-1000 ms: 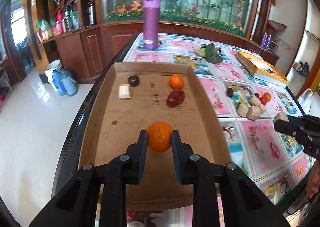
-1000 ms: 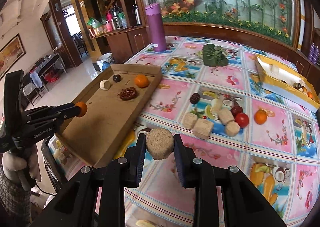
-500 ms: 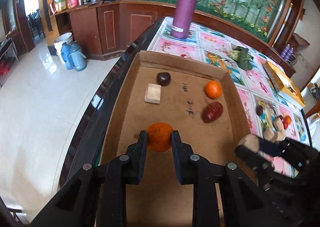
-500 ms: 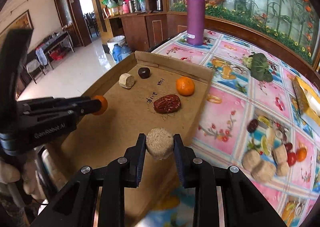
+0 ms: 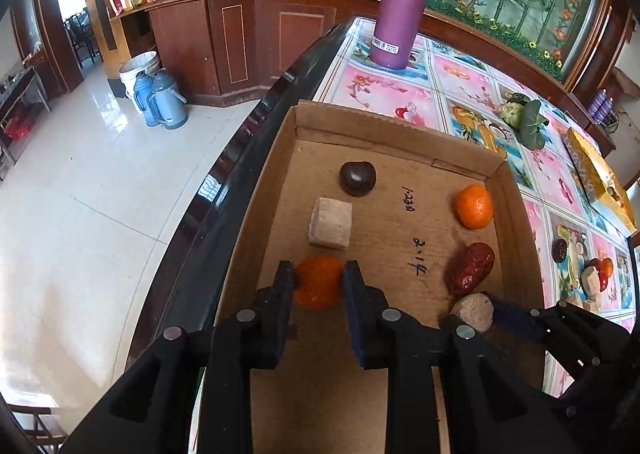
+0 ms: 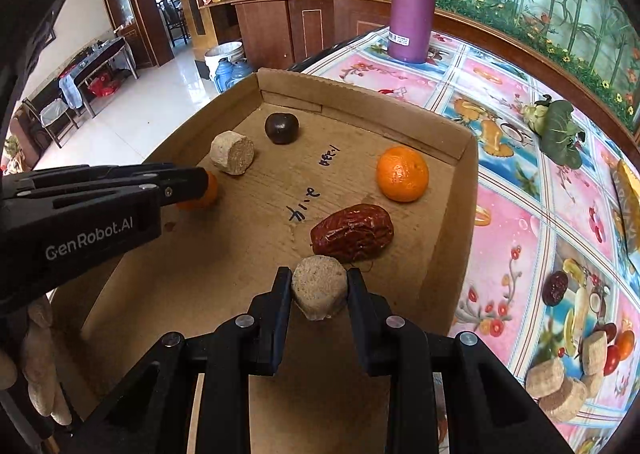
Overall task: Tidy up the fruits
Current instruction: 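Carry the orange and bun into the tray and open both tools, then move the left tool toward a beige cube while the right tool approaches another orange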
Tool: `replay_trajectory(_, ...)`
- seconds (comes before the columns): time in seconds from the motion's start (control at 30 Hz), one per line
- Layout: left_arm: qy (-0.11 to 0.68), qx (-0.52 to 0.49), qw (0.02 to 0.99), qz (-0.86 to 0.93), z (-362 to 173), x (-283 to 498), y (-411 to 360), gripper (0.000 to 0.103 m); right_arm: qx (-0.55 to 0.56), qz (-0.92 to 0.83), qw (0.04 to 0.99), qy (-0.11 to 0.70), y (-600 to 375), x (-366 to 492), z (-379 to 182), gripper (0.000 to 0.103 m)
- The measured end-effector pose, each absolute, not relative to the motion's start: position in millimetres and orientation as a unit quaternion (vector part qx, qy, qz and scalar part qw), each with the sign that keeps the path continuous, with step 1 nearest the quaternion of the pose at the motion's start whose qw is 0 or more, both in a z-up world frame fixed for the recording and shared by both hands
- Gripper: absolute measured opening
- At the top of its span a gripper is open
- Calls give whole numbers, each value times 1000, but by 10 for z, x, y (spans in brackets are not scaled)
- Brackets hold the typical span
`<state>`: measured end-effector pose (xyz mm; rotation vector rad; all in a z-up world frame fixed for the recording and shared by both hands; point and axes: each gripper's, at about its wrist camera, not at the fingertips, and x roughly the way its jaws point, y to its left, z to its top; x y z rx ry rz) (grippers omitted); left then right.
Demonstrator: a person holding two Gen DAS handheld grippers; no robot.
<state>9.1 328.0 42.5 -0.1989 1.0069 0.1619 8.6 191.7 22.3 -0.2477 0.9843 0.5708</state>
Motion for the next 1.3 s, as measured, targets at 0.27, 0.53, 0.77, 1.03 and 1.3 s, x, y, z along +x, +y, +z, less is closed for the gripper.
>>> replay_trajectory(0.27, 478, -114, 868, 70, 348, 96, 3299, 40, -125, 272, 838, 457, 1954, 110, 210, 31)
replay_trajectory(0.53, 432, -141, 887, 83, 708, -171, 3348, 51, -127, 283, 851, 424, 1918, -44, 388, 47)
replay_trajectory(0.77, 389, -154, 904, 87, 1074, -454, 3179, 63, -92, 283, 862, 409, 1556, -155, 602, 49)
replay_trajectory(1.03, 387, -115, 914, 42, 1216, -553, 2517, 64, -29, 231, 885, 403, 467, -209, 782, 53)
replay_trajectory(1.3, 419, -79, 904, -42, 988, -392, 1557, 65, 42, 110, 900, 419, -1034, -166, 747, 53)
